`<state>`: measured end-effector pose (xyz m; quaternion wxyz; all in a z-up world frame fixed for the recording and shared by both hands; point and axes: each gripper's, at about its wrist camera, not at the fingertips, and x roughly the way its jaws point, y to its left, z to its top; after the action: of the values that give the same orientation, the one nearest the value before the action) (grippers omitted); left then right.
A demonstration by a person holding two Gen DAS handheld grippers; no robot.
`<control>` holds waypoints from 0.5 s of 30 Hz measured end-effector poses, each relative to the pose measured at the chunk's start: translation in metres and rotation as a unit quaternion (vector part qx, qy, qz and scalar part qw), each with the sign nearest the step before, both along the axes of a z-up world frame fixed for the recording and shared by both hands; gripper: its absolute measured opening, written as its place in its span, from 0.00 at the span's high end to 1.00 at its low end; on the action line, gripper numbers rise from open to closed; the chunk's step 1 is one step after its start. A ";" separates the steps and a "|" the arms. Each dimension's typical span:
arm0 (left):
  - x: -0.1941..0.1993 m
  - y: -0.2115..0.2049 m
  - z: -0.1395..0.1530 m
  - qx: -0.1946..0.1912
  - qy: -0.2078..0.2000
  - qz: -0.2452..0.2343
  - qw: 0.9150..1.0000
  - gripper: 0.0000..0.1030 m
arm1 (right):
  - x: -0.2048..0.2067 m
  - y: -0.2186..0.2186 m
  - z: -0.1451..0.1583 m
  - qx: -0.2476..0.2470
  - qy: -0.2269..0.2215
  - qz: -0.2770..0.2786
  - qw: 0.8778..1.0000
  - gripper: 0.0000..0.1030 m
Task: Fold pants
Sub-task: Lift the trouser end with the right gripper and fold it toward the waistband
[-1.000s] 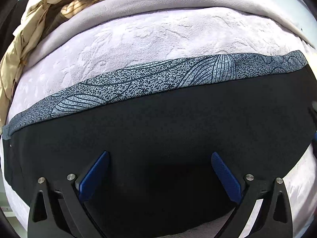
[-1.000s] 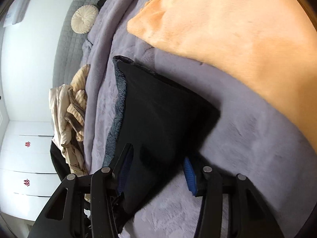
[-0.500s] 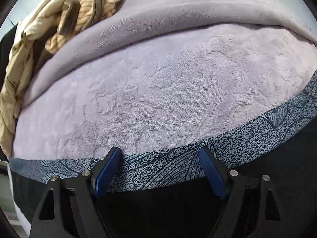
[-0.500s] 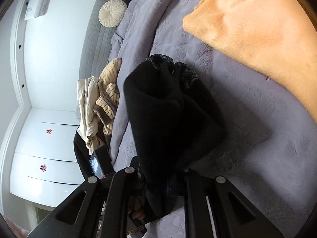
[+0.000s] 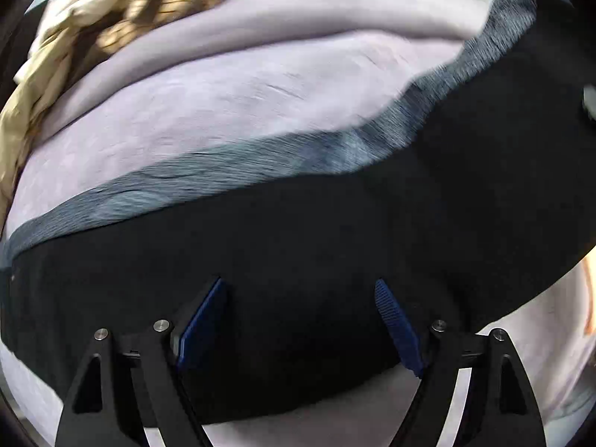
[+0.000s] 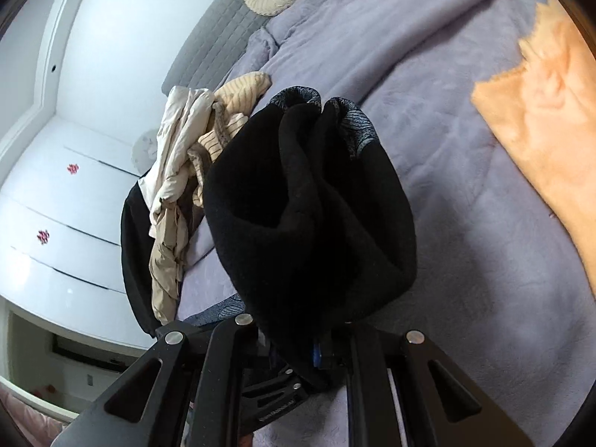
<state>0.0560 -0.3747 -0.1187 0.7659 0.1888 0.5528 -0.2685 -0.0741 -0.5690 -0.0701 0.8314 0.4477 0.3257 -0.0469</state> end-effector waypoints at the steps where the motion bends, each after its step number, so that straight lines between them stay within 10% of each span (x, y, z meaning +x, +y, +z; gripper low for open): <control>1: 0.005 0.017 0.013 -0.010 -0.006 0.008 1.000 0.20 | 0.010 0.013 0.013 -0.027 0.006 0.017 0.999 0.87; 6: 0.037 0.116 0.046 -0.004 -0.027 0.066 0.997 0.19 | 0.062 0.100 0.049 -0.144 0.053 0.108 0.982 0.87; 11: 0.077 0.212 0.036 0.067 -0.027 0.155 0.985 0.20 | 0.135 0.222 0.012 -0.244 0.140 0.188 0.941 0.79; 13: 0.085 0.245 0.033 0.077 -0.023 0.183 0.980 0.20 | 0.160 0.277 -0.020 -0.309 0.194 0.214 0.906 0.70; 15: 0.071 0.274 0.035 0.084 -0.013 0.199 0.976 0.20 | 0.172 0.329 -0.044 -0.412 0.239 0.239 0.846 0.66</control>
<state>0.1266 -0.1005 -0.0841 0.7928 0.1418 0.5897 -0.0605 0.0979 -0.2403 -0.1142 0.8215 -0.0531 0.5618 -0.0824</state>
